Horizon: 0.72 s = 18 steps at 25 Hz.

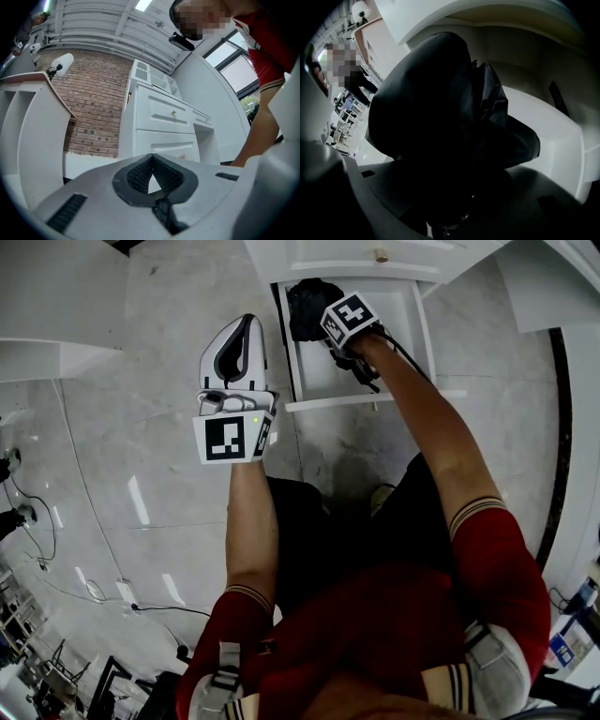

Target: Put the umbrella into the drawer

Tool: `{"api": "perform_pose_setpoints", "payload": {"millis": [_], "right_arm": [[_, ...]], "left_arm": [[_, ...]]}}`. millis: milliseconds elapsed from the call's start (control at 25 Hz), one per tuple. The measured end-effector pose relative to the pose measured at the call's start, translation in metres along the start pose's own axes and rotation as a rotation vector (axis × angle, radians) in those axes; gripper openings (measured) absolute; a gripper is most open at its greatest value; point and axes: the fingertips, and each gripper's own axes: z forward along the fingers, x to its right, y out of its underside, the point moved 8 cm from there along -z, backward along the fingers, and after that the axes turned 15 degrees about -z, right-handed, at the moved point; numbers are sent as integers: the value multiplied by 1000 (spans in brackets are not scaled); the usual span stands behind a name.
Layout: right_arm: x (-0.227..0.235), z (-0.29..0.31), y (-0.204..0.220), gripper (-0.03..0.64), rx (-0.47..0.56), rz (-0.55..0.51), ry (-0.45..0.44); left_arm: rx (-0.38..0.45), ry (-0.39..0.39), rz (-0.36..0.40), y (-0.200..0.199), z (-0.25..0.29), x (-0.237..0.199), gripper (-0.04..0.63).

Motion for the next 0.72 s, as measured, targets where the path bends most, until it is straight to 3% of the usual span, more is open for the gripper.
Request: {"api": "perform_pose_setpoints", "payload": {"millis": [240, 560, 720], "right_arm": [[-6, 13, 0, 247, -12, 90, -25], [-8, 32, 6, 247, -22, 293, -58], [-10, 34, 6, 258, -15, 301, -44]], "left_arm": [[-15, -9, -2, 1, -2, -4, 6], [-13, -20, -22, 0, -4, -6, 6], [-15, -19, -24, 1, -6, -5, 6]]}}
